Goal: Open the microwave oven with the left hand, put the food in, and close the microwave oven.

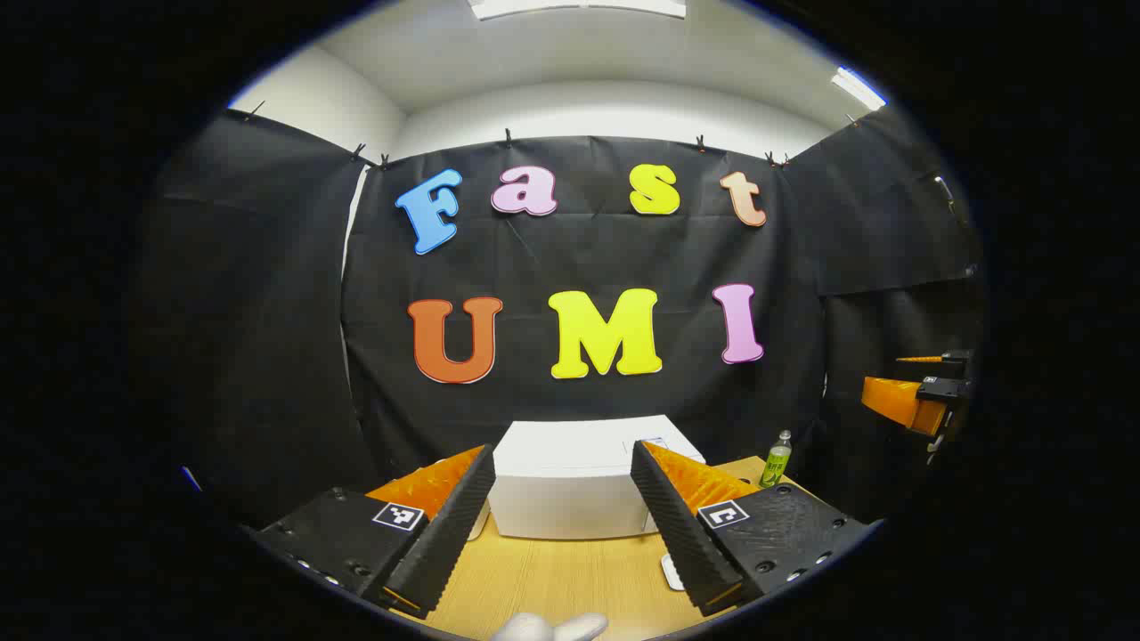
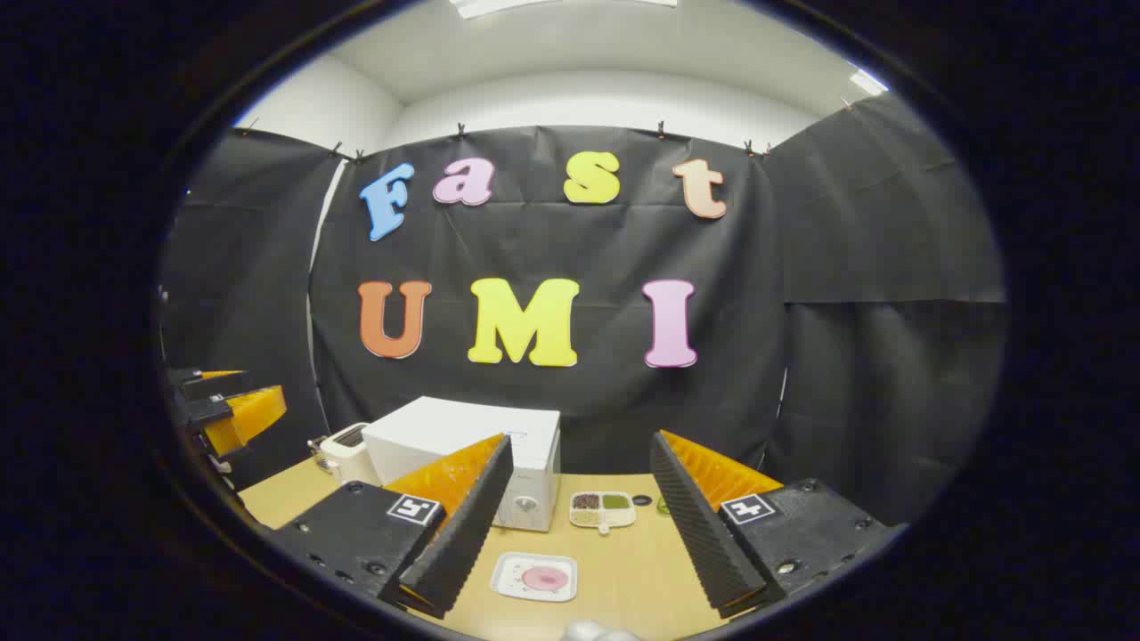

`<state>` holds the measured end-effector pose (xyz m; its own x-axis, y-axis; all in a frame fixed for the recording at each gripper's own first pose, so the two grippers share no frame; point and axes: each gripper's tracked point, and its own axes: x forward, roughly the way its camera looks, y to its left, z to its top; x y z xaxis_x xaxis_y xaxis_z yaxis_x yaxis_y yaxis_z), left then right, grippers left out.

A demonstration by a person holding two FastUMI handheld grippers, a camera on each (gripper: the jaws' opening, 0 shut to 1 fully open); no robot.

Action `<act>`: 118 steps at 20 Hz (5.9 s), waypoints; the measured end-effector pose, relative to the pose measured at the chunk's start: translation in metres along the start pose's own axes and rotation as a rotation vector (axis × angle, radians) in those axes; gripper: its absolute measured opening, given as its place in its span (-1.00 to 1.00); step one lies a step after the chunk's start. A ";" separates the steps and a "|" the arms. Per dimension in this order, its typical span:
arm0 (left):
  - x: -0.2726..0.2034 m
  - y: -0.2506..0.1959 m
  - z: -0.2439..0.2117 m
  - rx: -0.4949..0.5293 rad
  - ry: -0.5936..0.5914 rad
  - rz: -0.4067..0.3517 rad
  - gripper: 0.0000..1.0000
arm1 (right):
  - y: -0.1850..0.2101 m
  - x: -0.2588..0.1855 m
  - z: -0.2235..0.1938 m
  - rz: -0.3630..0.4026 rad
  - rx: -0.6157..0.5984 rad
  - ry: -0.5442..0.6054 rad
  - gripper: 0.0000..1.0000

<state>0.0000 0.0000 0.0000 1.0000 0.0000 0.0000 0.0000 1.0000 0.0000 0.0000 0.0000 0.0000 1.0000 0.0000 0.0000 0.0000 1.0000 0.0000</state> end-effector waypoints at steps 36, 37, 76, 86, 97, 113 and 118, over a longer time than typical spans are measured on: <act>0.155 -0.124 -0.169 0.014 0.058 -0.084 0.92 | -0.057 0.020 0.000 -0.008 -0.062 0.027 0.83; 0.170 -0.133 -0.186 0.022 0.079 -0.092 0.92 | -0.058 0.024 -0.004 -0.008 -0.066 0.042 0.83; 0.133 -0.111 -0.265 -0.015 0.171 -0.229 -0.92 | -0.018 0.017 -0.036 0.114 -0.104 0.148 0.94; 0.065 -0.022 -0.264 0.042 0.211 -0.101 0.94 | 0.025 -0.023 -0.056 0.174 -0.092 0.179 0.94; 0.005 0.072 -0.268 0.057 0.248 0.022 0.93 | 0.067 -0.031 -0.071 0.244 -0.074 0.196 1.00; -0.062 0.170 -0.231 0.053 0.247 0.211 0.92 | 0.064 0.031 -0.161 0.241 -0.026 0.359 0.79; -0.066 0.115 -0.181 0.077 0.186 0.110 0.92 | 0.043 0.068 -0.258 0.243 0.010 0.566 0.46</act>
<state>-0.0662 0.1153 -0.1814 0.9768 0.1161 -0.1800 -0.1020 0.9911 0.0861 0.0683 0.0426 -0.2583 0.8162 0.2308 -0.5297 -0.2251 0.9713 0.0763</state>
